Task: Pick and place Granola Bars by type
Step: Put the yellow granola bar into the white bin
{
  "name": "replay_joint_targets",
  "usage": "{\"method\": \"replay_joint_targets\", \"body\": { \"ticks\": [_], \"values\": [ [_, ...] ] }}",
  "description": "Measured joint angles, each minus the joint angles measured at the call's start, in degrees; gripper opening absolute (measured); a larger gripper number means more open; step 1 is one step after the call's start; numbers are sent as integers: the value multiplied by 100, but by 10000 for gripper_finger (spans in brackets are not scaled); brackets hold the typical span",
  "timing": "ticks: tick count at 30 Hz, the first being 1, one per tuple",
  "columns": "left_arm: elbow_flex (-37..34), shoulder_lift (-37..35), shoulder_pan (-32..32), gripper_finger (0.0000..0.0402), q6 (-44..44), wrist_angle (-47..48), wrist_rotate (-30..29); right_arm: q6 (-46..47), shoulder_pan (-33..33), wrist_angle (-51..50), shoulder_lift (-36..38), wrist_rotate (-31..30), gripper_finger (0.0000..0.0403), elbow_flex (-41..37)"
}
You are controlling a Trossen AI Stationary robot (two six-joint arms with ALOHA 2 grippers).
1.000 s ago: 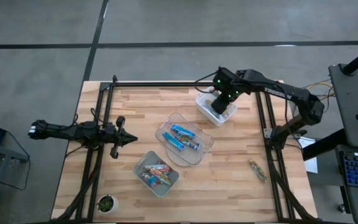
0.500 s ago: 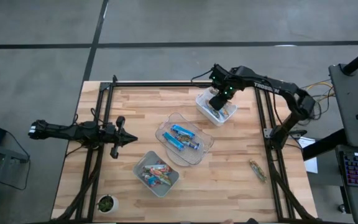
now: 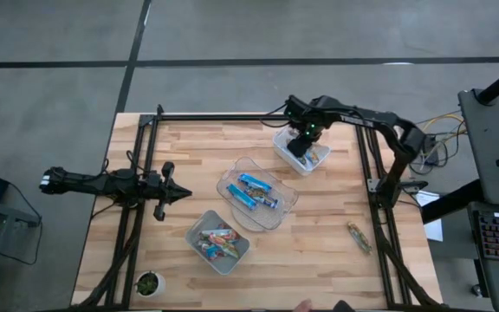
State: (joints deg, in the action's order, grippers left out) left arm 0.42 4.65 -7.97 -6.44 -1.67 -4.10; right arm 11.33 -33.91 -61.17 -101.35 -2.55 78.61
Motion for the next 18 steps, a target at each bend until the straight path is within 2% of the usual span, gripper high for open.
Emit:
{"method": "replay_joint_targets", "body": {
  "ticks": [18],
  "values": [
    [-1,0,0,0,0,0,2,54,0,52,-104,49,59,-9]
  ]
}}
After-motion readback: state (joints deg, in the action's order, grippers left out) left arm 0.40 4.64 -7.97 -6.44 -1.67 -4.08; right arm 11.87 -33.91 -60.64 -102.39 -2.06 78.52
